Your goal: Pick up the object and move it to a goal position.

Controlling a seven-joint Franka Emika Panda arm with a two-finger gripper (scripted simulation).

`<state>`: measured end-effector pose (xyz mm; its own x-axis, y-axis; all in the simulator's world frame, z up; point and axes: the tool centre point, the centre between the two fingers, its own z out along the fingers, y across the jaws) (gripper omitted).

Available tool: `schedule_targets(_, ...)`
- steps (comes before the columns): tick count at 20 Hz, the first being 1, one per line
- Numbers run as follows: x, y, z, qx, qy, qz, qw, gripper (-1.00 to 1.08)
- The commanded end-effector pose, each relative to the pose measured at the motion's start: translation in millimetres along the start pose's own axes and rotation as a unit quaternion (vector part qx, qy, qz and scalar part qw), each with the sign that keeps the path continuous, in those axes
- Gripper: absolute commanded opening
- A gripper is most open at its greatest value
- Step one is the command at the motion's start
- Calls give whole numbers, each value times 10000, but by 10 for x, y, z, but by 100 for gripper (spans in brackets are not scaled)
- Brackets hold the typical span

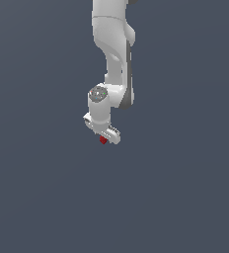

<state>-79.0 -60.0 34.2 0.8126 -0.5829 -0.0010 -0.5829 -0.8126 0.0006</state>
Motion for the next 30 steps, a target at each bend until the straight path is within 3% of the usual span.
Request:
schedule_targets(1, 2, -3, 77, 3, 4, 3, 10000, 100)
schedule_targets(5, 6, -3, 117, 4, 5, 6, 10000, 100)
schedule_targets(6, 6, -3, 117, 4, 5, 6, 10000, -100)
schedule_targets(20, 6, -21, 67, 6, 7, 5, 10000, -100)
schedule_targets(30, 3, -201, -436, 5, 6, 9, 10000, -100)
